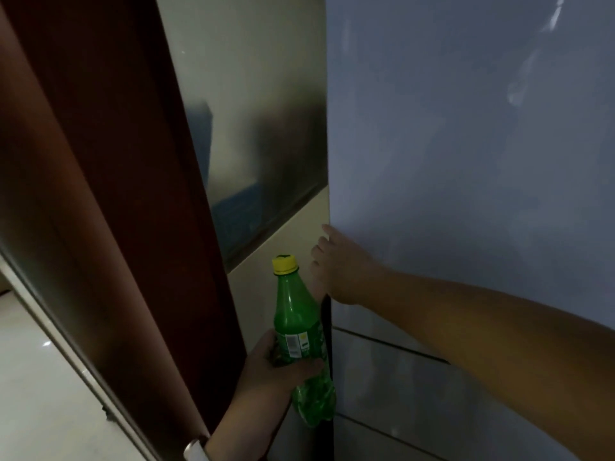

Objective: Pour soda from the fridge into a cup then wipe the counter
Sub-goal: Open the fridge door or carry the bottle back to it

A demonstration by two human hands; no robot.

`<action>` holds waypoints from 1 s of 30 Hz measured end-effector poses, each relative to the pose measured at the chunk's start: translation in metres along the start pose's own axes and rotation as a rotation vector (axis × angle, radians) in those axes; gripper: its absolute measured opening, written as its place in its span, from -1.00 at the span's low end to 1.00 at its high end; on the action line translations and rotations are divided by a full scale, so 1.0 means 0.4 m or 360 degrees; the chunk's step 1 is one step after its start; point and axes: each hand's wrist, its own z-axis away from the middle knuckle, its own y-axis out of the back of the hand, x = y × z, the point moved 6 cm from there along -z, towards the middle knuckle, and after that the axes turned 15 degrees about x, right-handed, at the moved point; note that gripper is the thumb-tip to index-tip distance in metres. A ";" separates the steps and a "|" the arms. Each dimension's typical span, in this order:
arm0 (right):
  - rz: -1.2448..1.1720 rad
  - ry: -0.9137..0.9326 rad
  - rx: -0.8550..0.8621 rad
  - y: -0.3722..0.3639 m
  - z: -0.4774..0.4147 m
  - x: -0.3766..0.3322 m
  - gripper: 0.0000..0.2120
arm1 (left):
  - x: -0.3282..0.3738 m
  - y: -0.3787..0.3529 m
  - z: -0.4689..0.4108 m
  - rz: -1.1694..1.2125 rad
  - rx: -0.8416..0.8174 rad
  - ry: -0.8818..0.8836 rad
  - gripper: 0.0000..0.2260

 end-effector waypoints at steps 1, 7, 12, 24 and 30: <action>0.0109 0.0052 -0.0076 -0.012 -0.006 -0.001 -0.66 | 0.000 0.001 -0.006 0.0002 0.0016 0.0002 -0.40; 0.0324 0.0118 -0.0330 -0.051 -0.011 -0.016 -0.63 | -0.004 -0.007 -0.010 0.0027 0.0016 0.0034 -0.38; 0.0318 0.0052 -0.0339 -0.052 -0.012 -0.015 -0.61 | 0.006 -0.014 0.017 0.0029 -0.0089 0.0036 -0.34; -0.0067 0.0037 0.0270 0.120 0.088 -0.142 -0.85 | 0.105 0.078 0.122 -0.0072 -0.0138 -0.0223 -0.29; -0.0095 0.0047 0.0639 0.193 0.129 -0.193 -0.77 | 0.106 0.150 0.191 -0.0190 -0.0069 -0.0239 -0.45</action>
